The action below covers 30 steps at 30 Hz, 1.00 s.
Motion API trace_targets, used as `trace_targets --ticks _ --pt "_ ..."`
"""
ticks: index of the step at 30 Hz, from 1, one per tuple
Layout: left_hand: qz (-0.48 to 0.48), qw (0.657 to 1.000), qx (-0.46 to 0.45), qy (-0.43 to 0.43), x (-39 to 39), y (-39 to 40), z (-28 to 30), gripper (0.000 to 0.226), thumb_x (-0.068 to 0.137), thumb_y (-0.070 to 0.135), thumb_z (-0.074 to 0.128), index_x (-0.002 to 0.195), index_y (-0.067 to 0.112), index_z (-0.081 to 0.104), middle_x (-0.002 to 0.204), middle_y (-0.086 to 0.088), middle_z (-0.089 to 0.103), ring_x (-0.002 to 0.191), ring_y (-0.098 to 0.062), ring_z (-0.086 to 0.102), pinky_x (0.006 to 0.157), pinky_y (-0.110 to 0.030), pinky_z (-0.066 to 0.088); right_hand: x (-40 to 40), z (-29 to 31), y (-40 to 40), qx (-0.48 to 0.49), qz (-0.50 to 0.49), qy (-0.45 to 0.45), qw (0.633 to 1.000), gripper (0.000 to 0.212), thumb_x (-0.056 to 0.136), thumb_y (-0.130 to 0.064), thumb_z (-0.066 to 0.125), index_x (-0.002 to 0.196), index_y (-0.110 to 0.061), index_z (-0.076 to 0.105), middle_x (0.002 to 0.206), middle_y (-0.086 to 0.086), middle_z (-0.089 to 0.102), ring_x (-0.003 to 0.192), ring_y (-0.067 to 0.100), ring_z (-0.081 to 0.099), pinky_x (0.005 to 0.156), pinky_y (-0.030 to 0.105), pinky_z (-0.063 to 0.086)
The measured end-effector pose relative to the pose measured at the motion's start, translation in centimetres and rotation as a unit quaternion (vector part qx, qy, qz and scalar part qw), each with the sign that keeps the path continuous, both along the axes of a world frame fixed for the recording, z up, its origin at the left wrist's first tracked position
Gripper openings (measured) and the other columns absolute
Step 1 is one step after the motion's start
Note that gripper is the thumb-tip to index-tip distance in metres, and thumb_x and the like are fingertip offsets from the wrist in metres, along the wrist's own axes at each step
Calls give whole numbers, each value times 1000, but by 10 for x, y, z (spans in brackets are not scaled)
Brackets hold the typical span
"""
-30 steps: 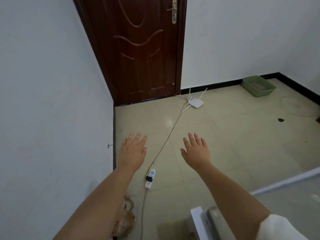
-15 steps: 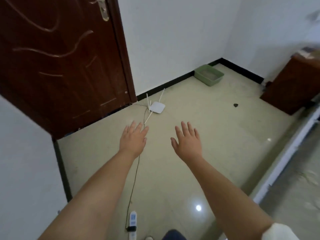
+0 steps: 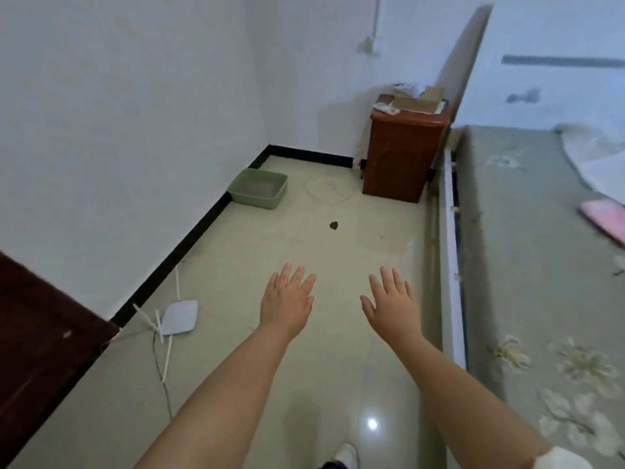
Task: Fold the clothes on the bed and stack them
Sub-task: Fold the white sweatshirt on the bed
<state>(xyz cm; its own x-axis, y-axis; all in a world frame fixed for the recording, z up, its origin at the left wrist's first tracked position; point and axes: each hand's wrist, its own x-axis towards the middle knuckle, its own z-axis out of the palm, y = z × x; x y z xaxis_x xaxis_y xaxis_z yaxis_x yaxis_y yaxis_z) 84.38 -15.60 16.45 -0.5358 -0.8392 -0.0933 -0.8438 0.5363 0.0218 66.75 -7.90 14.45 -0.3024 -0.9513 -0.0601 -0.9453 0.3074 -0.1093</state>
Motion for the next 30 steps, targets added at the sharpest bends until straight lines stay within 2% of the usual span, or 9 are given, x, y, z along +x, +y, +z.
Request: trace_targets --ticks 7,11,18,23,30 --pt "-84 996 -27 -18 -118 -144 13 50 99 35 25 146 24 13 155 1 9 143 -21 1 114 -37 6 -116 20 -99 -29 -88 16 996 56 97 -45 24 145 -16 21 155 9 11 143 25 3 115 39 4" --pt "-137 989 -48 6 -195 -237 13 48 98 34 27 145 23 19 154 0 15 142 -21 6 113 -36 9 -188 18 -167 -33 -141 39 989 55 98 -42 26 145 -15 21 155 9 11 143 26 4 115 39 6" --pt "-273 961 -46 1 -348 -382 18 49 98 34 28 145 25 17 155 0 13 143 -21 4 113 -36 9 -313 26 -270 -50 -290 26 955 50 99 -36 26 144 -16 23 155 9 12 143 24 6 115 37 6" --pt "-366 929 -47 10 -476 -435 20 49 98 35 30 145 25 19 154 0 16 142 -22 5 114 -37 8 -393 26 -296 -60 -368 12 928 52 98 -39 28 144 -15 26 154 10 13 143 25 7 115 37 6" --pt "-476 879 -35 3 -671 -451 -17 50 98 39 30 145 24 21 153 0 18 142 -22 6 115 -37 9 -536 -18 -295 -24 -474 -6 880 54 98 -42 26 145 -16 22 155 9 10 143 22 6 115 34 6"
